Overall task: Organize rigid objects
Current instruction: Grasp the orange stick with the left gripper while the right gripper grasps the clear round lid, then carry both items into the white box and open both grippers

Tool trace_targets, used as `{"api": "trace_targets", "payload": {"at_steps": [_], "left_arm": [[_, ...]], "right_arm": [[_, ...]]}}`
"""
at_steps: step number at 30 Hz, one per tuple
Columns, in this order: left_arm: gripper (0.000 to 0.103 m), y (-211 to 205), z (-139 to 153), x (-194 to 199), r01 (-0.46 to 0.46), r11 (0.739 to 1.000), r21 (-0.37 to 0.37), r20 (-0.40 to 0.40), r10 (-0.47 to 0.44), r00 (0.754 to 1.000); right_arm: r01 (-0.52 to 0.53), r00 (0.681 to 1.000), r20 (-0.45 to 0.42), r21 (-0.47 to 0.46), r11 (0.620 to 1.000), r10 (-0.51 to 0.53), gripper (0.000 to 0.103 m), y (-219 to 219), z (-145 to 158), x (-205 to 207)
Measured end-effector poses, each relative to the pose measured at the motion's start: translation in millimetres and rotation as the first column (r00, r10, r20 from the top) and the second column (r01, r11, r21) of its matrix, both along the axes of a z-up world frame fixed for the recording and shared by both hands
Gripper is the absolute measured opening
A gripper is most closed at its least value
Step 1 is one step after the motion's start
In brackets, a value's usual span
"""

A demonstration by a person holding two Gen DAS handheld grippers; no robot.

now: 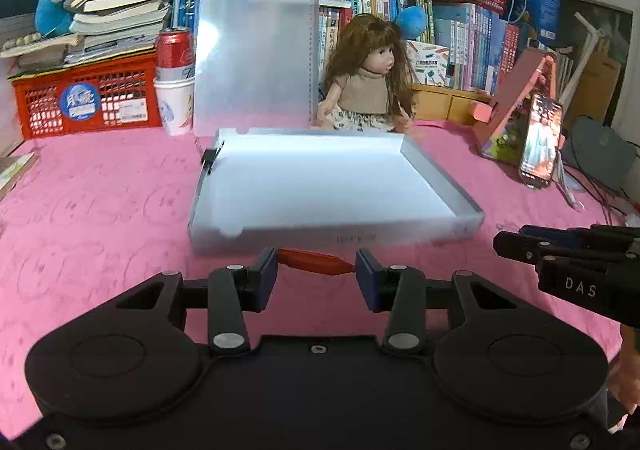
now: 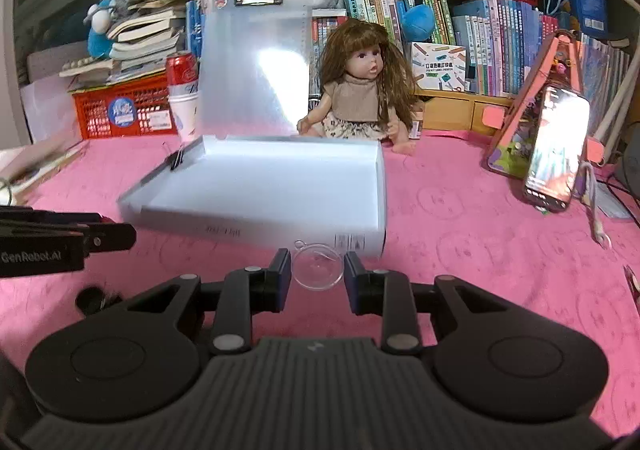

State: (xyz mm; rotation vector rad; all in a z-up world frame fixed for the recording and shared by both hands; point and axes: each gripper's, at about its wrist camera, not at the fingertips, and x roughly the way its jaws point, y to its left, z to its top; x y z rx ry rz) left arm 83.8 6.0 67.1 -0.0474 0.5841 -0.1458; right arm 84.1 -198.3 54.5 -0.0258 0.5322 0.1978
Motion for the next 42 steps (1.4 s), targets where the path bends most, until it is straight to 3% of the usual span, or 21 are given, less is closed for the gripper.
{"api": "trace_targets", "payload": {"at_steps": [11, 23, 33, 42], "left_arm": [[0.041, 1.0, 5.6, 102.1, -0.042, 0.999, -0.021, -0.085, 0.04, 0.996], [0.041, 10.0, -18.1, 196.5, -0.126, 0.991, -0.039, -0.212, 0.115, 0.97], [0.041, 3.3, -39.1, 230.5, -0.141, 0.99, -0.01, -0.28, 0.133, 0.951], [0.041, -3.1, -47.1, 245.8, -0.142, 0.989, 0.031, -0.281, 0.145, 0.949]], "right_arm": [[0.0, 0.998, -0.061, 0.058, 0.998, 0.004, 0.034, 2.5, 11.5, 82.3], [0.03, 0.982, -0.187, 0.115, 0.993, -0.009, 0.034, 6.7, -0.5, 172.3], [0.026, 0.966, -0.257, 0.094, 0.995, -0.001, 0.034, 16.0, -11.0, 217.1], [0.014, 0.956, -0.295, 0.063, 0.998, 0.005, 0.034, 30.7, -22.4, 235.6]]}}
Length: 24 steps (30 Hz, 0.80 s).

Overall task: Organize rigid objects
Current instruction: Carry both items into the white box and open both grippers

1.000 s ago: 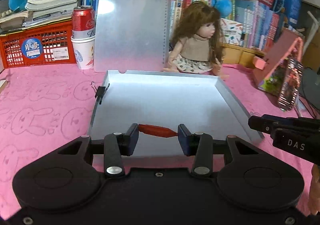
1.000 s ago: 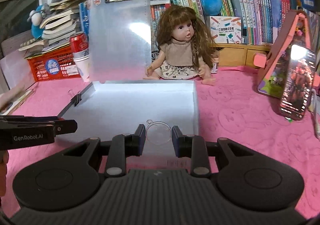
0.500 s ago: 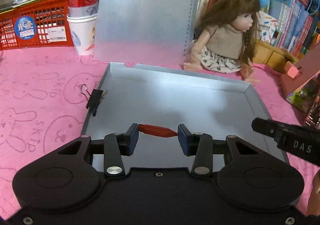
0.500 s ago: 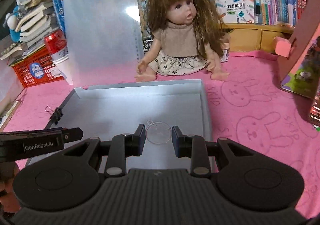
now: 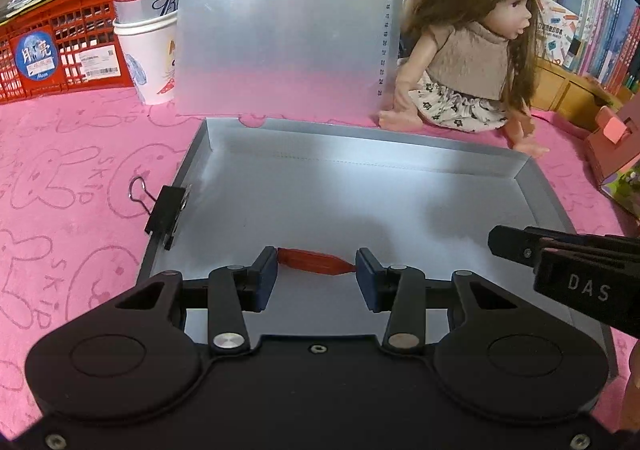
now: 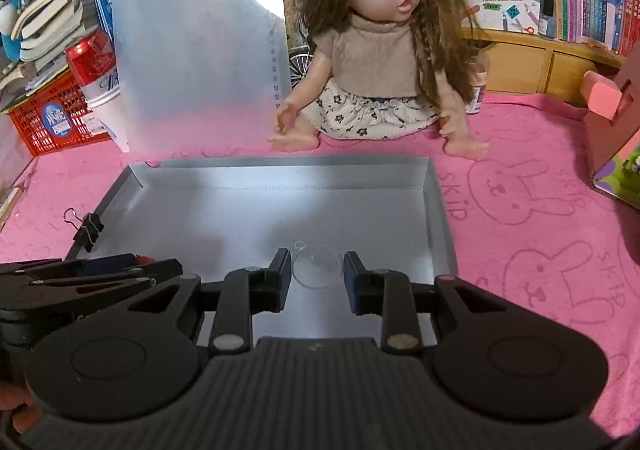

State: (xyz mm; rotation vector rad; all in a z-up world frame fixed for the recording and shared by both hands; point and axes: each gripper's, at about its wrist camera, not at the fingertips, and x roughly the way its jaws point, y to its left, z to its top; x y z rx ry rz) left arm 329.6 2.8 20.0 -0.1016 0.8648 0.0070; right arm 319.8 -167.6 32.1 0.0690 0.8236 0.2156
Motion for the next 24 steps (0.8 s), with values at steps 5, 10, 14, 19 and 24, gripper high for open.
{"api": "trace_targets", "payload": {"at_steps": [5, 10, 14, 19, 24], "left_arm": [[0.041, -5.1, -1.6, 1.2, 0.013, 0.999, 0.036, 0.013, -0.013, 1.0], [0.041, -6.6, -2.5, 1.4, 0.016, 0.999, 0.045, 0.019, -0.017, 1.0], [0.041, -7.7, -2.7, 1.0, 0.017, 0.998, 0.056, 0.023, -0.018, 1.0], [0.042, -6.8, -1.1, -1.0, 0.014, 0.999, 0.043, 0.025, -0.015, 1.0], [0.047, -6.5, 7.1, -8.2, 0.014, 0.999, 0.053, 0.05, -0.017, 0.999]], "right_arm": [[0.003, 1.0, -0.021, -0.014, 1.0, -0.003, 0.034, 1.7, -7.6, 3.2], [-0.002, 1.0, -0.026, -0.03, 1.0, 0.001, 0.034, 3.3, -12.5, 3.6], [-0.004, 1.0, -0.024, -0.036, 0.999, 0.003, 0.034, 4.6, -12.4, 4.7], [-0.005, 1.0, -0.012, -0.031, 0.999, 0.005, 0.053, 4.2, -10.3, 2.6], [-0.016, 1.0, 0.02, -0.032, 0.999, 0.017, 0.061, 4.6, -2.6, -4.6]]}}
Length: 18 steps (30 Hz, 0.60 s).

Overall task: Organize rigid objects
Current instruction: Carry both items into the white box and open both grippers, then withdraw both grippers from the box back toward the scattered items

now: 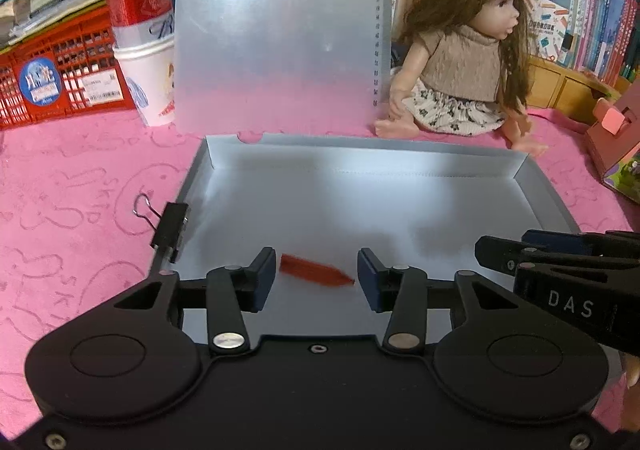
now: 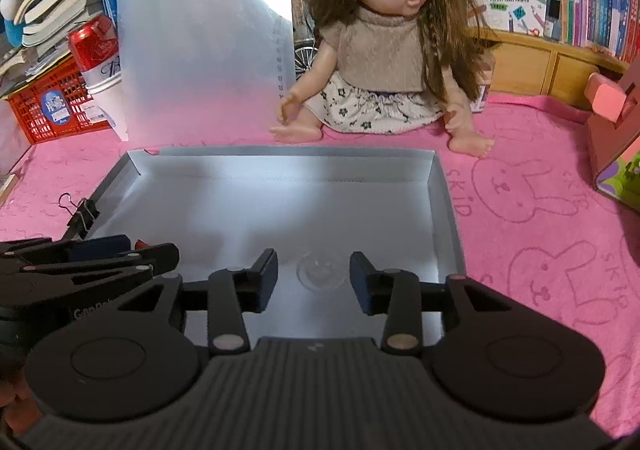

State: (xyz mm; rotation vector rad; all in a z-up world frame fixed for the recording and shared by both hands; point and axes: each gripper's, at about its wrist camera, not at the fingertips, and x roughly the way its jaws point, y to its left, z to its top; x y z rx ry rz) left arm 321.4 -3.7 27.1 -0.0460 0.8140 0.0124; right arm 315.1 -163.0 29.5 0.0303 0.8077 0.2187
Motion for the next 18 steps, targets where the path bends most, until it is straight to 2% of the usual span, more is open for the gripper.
{"api": "trace_targets", "payload": {"at_steps": [9, 18], "left_arm": [[0.072, 3.4, 23.2, -27.2, 0.021, 1.0, -0.005, 0.06, -0.02, 0.998], [0.079, 12.4, 43.1, -67.9, 0.057, 0.998, -0.029, 0.105, -0.053, 0.993]], "right_arm": [[-0.016, 0.998, 0.052, -0.035, 0.999, 0.018, 0.074, -2.9, 18.4, -21.3], [-0.05, 0.991, 0.118, -0.053, 0.997, 0.056, 0.087, -6.2, 39.2, -60.6]]}}
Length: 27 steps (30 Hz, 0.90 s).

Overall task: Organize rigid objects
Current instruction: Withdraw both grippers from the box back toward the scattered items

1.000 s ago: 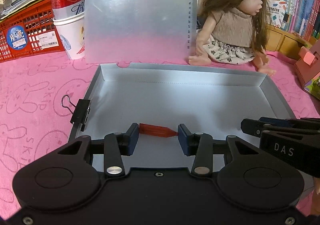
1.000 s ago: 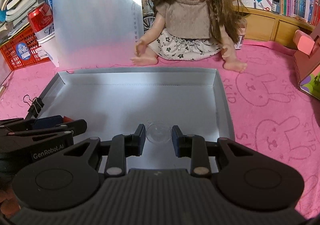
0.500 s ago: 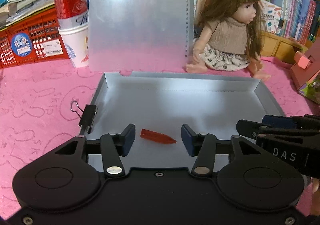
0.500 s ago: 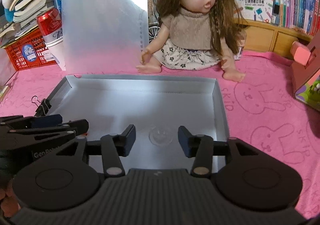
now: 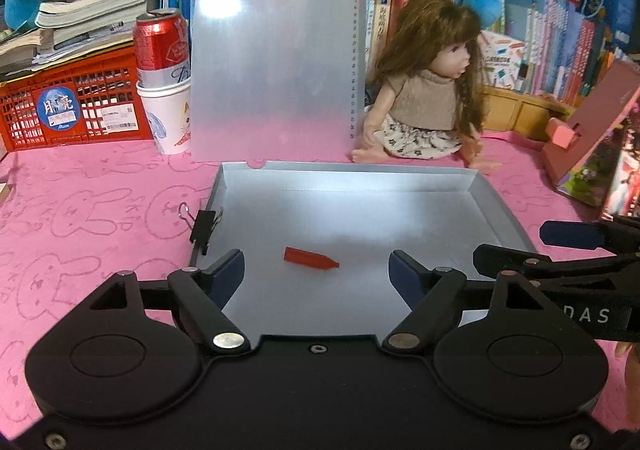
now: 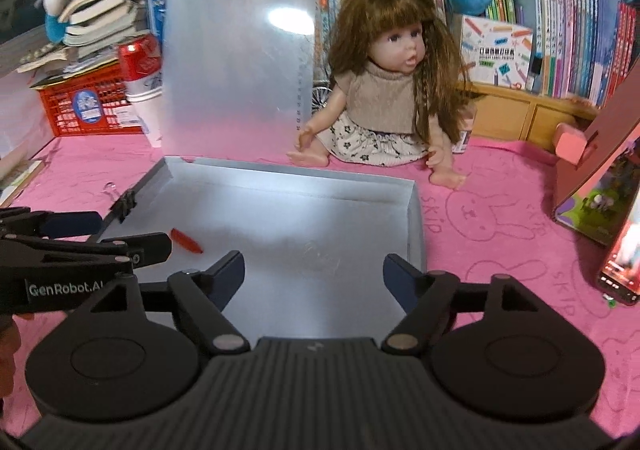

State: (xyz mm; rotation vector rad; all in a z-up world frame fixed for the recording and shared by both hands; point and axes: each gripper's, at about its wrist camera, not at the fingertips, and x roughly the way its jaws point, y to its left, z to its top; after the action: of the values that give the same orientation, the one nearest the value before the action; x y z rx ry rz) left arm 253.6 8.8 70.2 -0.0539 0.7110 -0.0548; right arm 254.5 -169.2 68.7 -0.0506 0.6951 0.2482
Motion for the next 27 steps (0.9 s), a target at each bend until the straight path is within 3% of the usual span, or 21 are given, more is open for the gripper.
{"api": "trace_targets", "payload": {"at_steps": [14, 27], "left_arm": [[0.081, 4.3, 9.6, -92.3, 0.071, 0.997, -0.022, 0.085, -0.069, 0.994], [0.083, -2.8, -0.4, -157.5, 0.129, 0.992, 0.009, 0.134, -0.129, 0.983]], "right_arm": [[-0.081, 0.99, 0.116, 0.005, 0.997, 0.08, 0.102, -7.3, 17.8, -82.0], [-0.116, 0.98, 0.165, 0.022, 0.993, 0.111, 0.103, -14.5, 4.5, -138.8]]}}
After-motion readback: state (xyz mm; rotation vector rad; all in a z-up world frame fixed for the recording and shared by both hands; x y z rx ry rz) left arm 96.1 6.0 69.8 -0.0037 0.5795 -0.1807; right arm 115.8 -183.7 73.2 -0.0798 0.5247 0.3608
